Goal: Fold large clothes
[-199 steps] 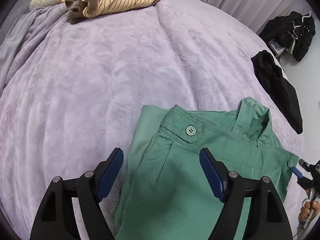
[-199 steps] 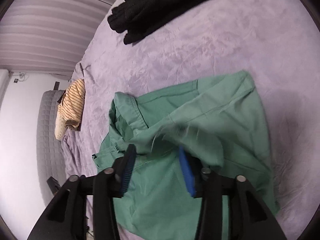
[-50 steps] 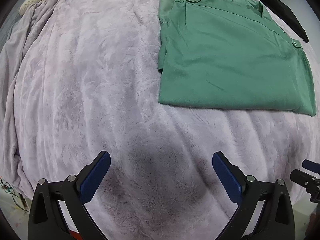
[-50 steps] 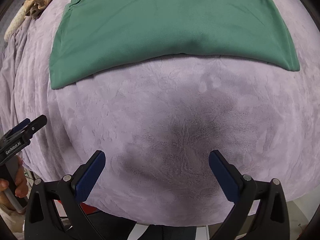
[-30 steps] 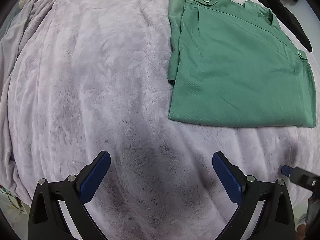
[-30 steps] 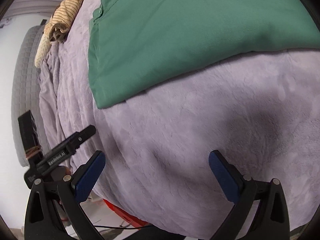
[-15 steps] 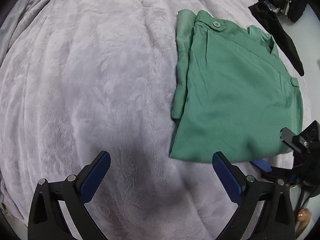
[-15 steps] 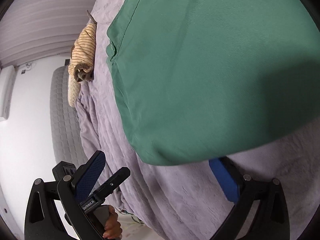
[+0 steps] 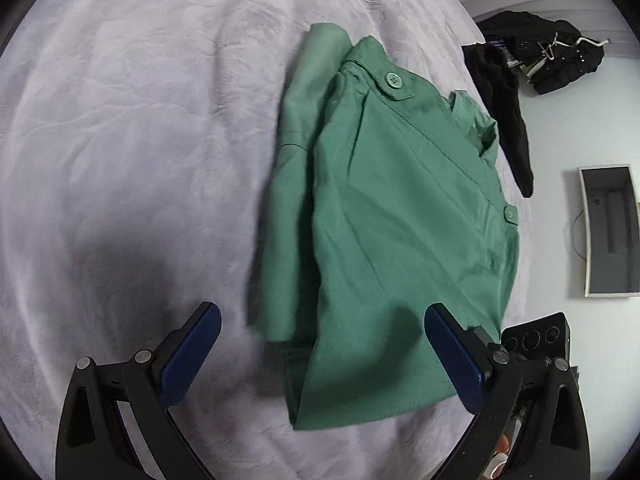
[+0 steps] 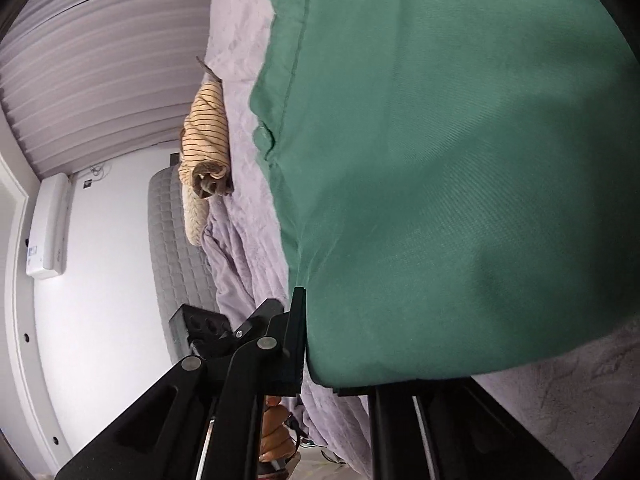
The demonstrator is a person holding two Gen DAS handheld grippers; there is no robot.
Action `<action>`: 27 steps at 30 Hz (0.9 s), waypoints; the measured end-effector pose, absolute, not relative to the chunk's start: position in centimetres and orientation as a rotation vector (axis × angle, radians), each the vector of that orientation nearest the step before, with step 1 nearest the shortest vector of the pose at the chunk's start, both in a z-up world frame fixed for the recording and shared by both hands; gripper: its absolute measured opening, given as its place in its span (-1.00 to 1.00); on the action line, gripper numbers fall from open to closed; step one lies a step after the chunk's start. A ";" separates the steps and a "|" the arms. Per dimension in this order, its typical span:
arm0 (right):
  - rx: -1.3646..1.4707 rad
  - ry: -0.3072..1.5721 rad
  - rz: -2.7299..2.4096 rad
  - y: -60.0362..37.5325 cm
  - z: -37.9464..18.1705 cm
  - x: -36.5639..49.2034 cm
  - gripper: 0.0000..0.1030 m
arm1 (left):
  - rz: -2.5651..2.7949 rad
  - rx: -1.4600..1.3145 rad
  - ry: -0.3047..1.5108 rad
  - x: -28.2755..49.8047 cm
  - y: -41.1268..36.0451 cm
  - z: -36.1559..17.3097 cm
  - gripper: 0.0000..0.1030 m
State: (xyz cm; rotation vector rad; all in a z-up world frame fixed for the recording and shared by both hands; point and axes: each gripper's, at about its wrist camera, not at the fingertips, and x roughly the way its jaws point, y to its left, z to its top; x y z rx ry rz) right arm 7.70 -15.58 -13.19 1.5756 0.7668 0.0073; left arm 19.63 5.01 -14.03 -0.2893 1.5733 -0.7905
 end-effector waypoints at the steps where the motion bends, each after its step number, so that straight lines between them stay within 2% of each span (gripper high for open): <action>1: 1.560 0.755 0.020 -15.7 -12.5 7.9 -0.80 | -0.824 -0.320 1.586 19.9 4.2 -14.3 0.98; 6: 1.503 0.765 0.047 -15.9 -11.1 8.4 -0.80 | -0.887 -0.358 1.622 20.5 -0.2 -15.1 0.98; 7: 1.488 0.780 0.047 -15.8 -11.2 8.2 -0.80 | -0.877 -0.318 1.616 20.5 -1.2 -15.2 0.92; 8: 1.469 0.808 0.043 -15.6 -11.4 8.2 -0.80 | -0.865 -0.264 1.610 20.2 -1.9 -15.2 0.76; 9: 1.446 0.851 0.035 -15.3 -11.5 8.1 -0.80 | -0.845 -0.188 1.604 19.9 -2.7 -15.4 0.29; 10: 1.420 0.895 0.031 -15.1 -11.7 8.0 -0.80 | -0.819 -0.106 1.598 19.6 -3.4 -15.6 0.12; 14: 1.276 1.119 -0.004 -15.1 -11.7 6.1 -0.72 | -0.801 -0.098 1.564 19.5 -2.9 -15.2 -0.29; 16: 1.226 1.134 -0.025 -16.3 -10.8 4.5 -0.72 | -0.794 -0.133 1.554 19.7 -2.2 -14.6 -0.49; 22: 0.996 1.033 -0.234 -22.8 -6.7 2.4 -0.77 | -0.801 -0.085 1.476 18.8 -2.4 -11.9 -0.60; 24: 0.939 1.034 -0.251 -24.2 -7.1 3.7 -0.80 | -0.817 -0.100 1.447 18.6 -2.8 -10.6 -0.69; 27: 0.835 1.160 -0.253 -24.2 -10.6 6.0 -0.82 | -0.858 -0.125 1.397 17.6 -4.3 -7.9 -0.69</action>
